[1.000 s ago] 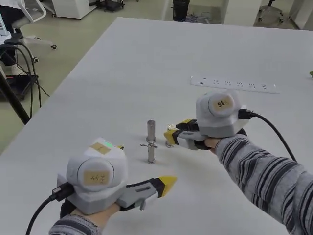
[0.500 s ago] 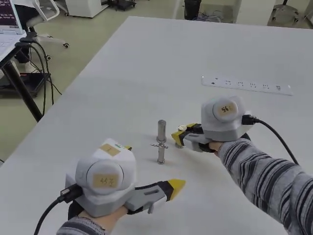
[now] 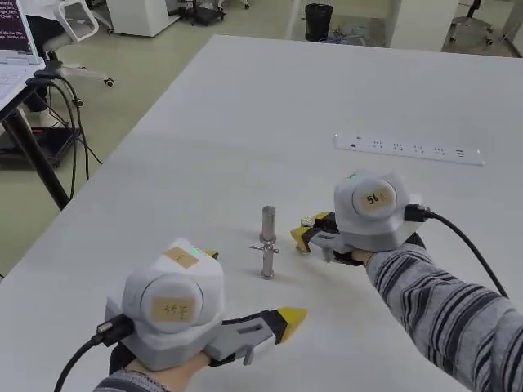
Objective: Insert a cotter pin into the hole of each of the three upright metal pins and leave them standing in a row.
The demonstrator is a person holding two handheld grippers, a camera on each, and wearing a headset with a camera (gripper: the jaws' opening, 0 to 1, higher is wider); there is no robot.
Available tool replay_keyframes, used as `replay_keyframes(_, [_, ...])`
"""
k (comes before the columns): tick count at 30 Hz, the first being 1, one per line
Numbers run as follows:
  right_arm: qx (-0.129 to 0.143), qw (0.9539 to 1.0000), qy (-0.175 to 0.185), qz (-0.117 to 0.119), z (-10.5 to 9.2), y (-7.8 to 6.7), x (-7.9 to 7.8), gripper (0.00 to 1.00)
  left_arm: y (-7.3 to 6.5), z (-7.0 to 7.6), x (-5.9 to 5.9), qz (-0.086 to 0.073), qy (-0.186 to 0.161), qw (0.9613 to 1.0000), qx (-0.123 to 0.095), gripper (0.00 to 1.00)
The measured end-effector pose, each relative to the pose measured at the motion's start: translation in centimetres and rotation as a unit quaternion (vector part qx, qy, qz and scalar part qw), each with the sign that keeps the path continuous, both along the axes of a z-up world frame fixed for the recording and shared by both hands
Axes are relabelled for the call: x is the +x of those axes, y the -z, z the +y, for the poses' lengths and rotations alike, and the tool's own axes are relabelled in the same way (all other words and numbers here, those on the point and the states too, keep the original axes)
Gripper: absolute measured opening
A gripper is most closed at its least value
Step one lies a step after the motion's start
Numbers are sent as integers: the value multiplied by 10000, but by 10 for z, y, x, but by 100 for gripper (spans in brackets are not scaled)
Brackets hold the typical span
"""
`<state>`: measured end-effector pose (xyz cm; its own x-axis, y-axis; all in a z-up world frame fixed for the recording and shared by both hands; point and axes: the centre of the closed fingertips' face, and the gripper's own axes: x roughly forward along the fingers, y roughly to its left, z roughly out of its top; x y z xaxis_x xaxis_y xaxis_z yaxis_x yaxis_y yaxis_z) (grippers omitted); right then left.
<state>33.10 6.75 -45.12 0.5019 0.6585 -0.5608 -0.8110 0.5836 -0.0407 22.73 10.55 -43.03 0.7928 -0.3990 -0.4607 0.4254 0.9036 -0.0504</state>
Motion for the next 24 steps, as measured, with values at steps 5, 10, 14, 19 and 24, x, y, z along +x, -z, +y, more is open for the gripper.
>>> replay_keyframes(5, [-12, 9999, 136, 69, -14, -2, -13, 9, -2, -3, -3, -5, 63, 10000, -7, 82])
replay_keyframes(10, [-30, 9995, 266, 150, -27, -1, -26, 9, -2, -5, -7, 7, 103, 9999, 48, 82])
replay_keyframes(14, [-19, 9992, 339, 191, -33, -1, -40, 9, -3, -6, -9, -14, 119, 9999, 63, 82])
replay_keyframes(19, [9, 9987, 429, 277, -40, 2, -55, 9, -6, -8, -13, -37, 135, 9999, 72, 82])
replay_keyframes(24, [-44, 9985, 473, 254, -42, 4, -65, 9, -5, -9, -17, -20, 151, 9998, 84, 82])
